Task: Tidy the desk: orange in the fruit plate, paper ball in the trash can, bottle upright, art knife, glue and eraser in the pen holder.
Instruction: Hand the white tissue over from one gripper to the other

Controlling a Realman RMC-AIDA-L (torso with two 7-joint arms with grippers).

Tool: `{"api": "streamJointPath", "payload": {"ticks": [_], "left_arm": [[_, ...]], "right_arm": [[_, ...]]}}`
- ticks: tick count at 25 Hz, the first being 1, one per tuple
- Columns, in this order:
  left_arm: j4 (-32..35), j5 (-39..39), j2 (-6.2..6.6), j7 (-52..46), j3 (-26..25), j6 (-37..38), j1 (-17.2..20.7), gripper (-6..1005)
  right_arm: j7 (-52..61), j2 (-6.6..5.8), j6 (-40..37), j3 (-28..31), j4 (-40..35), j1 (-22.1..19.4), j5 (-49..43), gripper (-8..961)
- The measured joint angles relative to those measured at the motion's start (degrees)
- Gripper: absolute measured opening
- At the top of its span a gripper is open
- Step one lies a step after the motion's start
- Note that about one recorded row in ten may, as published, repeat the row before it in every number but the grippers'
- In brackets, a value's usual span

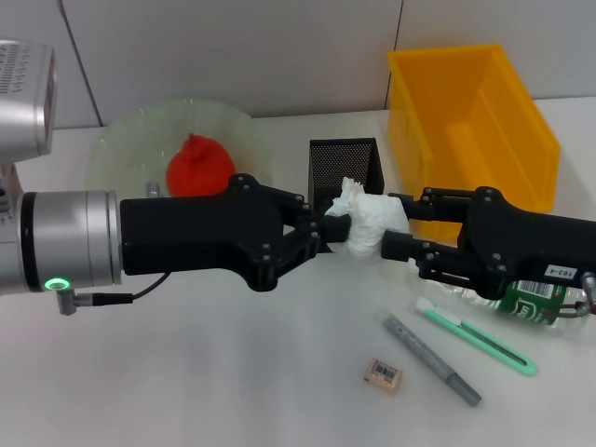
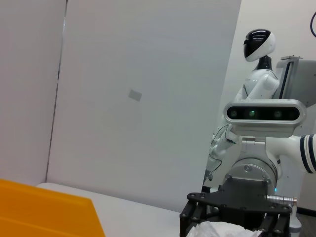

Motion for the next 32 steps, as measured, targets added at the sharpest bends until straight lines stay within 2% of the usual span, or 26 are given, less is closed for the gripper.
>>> {"api": "streamJointPath", "payload": {"ticks": [18, 32], "left_arm": [[-0.1, 0.0, 0.15, -0.6, -0.4, 0.6, 0.1, 34], [0.4, 0.0, 0.21, -0.7, -1.8, 1.3, 0.9, 424]], "right_arm": [[0.1, 0.01, -0.6, 0.0, 0.3, -0.5, 0.0, 463], [0.7, 0.0, -1.2, 0.0, 0.4, -0.8, 0.0, 455]]}}
